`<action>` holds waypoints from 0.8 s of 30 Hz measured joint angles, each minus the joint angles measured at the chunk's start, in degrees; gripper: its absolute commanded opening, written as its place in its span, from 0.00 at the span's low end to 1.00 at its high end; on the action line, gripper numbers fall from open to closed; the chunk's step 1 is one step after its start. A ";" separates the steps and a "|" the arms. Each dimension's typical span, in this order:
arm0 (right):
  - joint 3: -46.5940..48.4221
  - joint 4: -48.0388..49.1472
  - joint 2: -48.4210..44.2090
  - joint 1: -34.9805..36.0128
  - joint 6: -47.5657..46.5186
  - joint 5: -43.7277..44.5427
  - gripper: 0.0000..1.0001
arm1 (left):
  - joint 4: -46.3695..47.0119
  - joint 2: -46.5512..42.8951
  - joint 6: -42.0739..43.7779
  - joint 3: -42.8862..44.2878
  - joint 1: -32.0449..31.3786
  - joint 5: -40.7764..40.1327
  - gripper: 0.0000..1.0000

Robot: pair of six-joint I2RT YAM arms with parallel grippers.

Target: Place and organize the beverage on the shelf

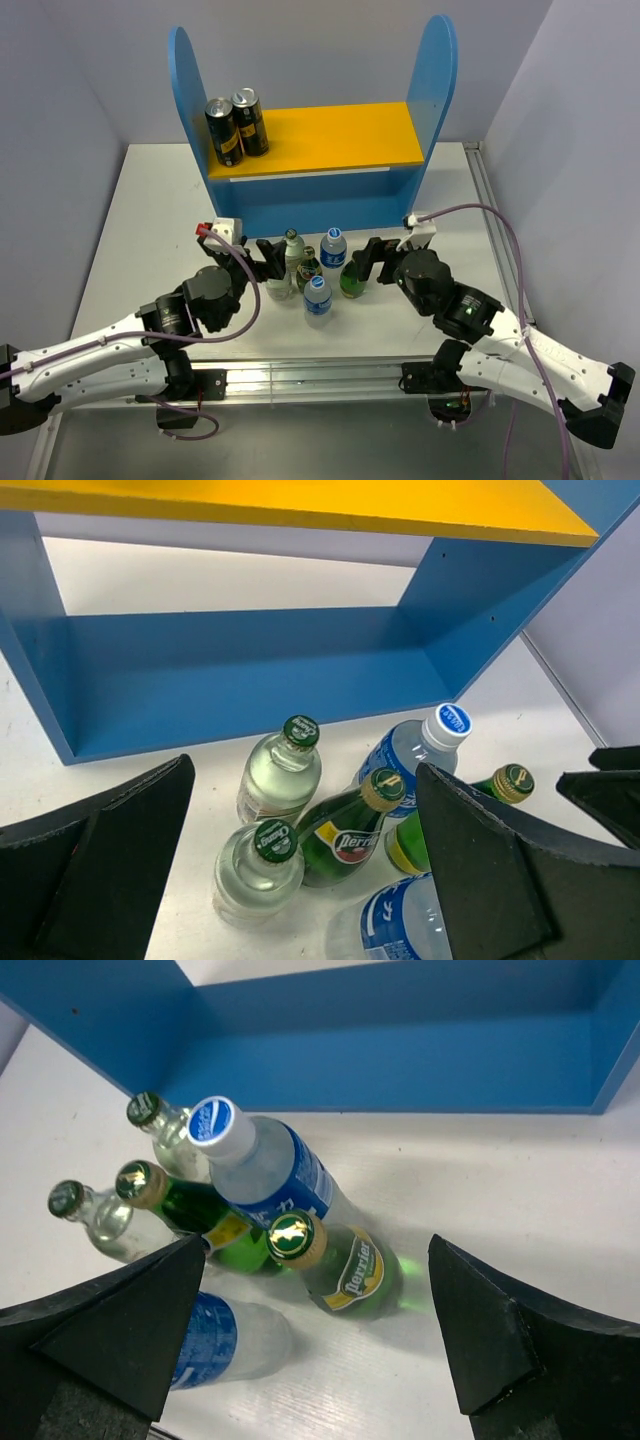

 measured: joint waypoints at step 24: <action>-6.40 14.25 14.67 1.22 0.98 7.39 0.73 | 7.61 2.54 0.02 -7.43 -0.04 6.38 0.99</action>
